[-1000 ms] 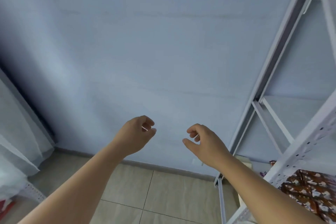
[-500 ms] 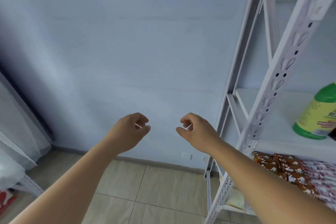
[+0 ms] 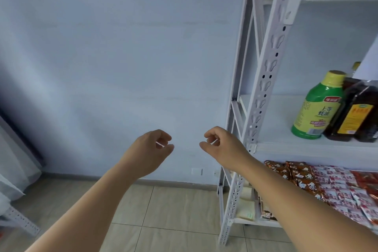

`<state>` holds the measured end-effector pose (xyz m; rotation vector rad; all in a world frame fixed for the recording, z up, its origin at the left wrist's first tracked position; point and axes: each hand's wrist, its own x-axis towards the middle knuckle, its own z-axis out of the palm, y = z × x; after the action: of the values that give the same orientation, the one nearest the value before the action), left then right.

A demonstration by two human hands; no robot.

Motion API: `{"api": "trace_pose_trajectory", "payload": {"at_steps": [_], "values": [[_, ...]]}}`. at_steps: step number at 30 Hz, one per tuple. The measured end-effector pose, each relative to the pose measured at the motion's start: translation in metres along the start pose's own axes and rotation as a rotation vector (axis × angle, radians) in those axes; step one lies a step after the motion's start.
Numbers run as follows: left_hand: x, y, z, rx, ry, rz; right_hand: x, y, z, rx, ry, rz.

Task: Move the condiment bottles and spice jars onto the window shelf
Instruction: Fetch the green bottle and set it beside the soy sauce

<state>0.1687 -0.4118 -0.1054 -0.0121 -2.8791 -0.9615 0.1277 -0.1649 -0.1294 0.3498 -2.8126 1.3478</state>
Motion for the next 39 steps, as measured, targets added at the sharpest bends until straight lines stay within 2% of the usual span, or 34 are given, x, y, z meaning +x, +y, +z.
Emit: {"api": "trace_pose_trajectory", "payload": {"at_steps": [6, 14, 19, 33, 39], "values": [[0.018, 0.071, 0.055, -0.007, -0.012, 0.041, -0.003, 0.05, -0.062, -0.011, 0.052, 0.008], [0.059, 0.199, 0.157, -0.041, -0.052, 0.12, -0.002, 0.158, -0.182, -0.054, 0.132, 0.032], [0.073, 0.263, 0.206, -0.086, -0.067, 0.182, -0.002, 0.211, -0.231, -0.067, 0.135, 0.082], [0.168, 0.368, 0.246, -0.272, -0.142, 0.176, 0.006, 0.271, -0.276, -0.008, 0.181, 0.207], [0.194, 0.386, 0.268, -0.289, -0.273, 0.176, 0.006, 0.28, -0.281, 0.017, 0.157, 0.253]]}}
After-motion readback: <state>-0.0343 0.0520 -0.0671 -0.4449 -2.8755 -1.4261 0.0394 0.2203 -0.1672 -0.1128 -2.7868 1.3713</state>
